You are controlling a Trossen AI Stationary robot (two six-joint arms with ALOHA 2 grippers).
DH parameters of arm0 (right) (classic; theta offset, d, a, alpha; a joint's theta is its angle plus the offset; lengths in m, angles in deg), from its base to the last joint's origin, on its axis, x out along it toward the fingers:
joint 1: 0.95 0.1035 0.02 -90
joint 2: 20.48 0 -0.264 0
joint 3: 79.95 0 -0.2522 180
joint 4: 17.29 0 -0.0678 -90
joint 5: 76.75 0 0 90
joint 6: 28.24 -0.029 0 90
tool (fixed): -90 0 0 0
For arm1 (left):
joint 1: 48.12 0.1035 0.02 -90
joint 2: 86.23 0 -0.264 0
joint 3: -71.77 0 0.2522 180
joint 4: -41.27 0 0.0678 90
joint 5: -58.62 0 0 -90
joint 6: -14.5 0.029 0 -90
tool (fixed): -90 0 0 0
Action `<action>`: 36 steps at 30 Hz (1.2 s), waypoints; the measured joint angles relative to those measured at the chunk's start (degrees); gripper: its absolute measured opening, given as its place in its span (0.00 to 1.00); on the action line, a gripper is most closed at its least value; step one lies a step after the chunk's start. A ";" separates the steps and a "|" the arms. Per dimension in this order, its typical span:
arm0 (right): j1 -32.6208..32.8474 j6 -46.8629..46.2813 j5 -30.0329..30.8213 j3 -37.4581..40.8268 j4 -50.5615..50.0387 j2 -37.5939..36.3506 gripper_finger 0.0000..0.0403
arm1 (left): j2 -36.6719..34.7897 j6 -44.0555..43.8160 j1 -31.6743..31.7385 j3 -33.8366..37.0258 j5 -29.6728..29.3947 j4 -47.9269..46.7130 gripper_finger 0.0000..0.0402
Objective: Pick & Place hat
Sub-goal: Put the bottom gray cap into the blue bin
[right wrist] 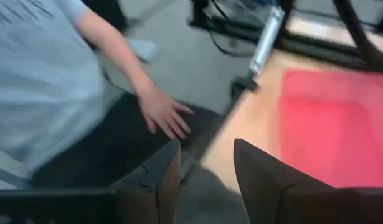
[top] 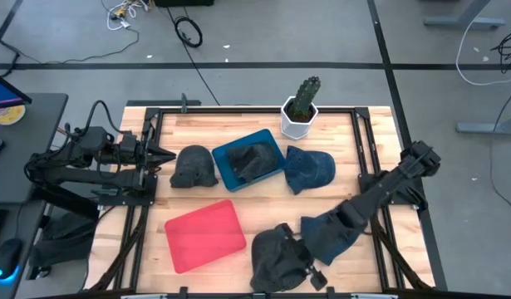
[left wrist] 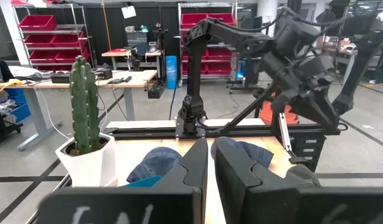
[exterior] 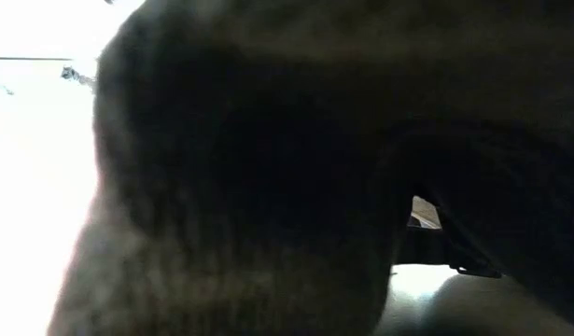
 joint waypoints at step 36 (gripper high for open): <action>-1.31 -10.32 4.73 -13.62 -23.17 17.59 0.58 | 0.01 0.01 0.00 0.00 -0.02 -0.01 0.07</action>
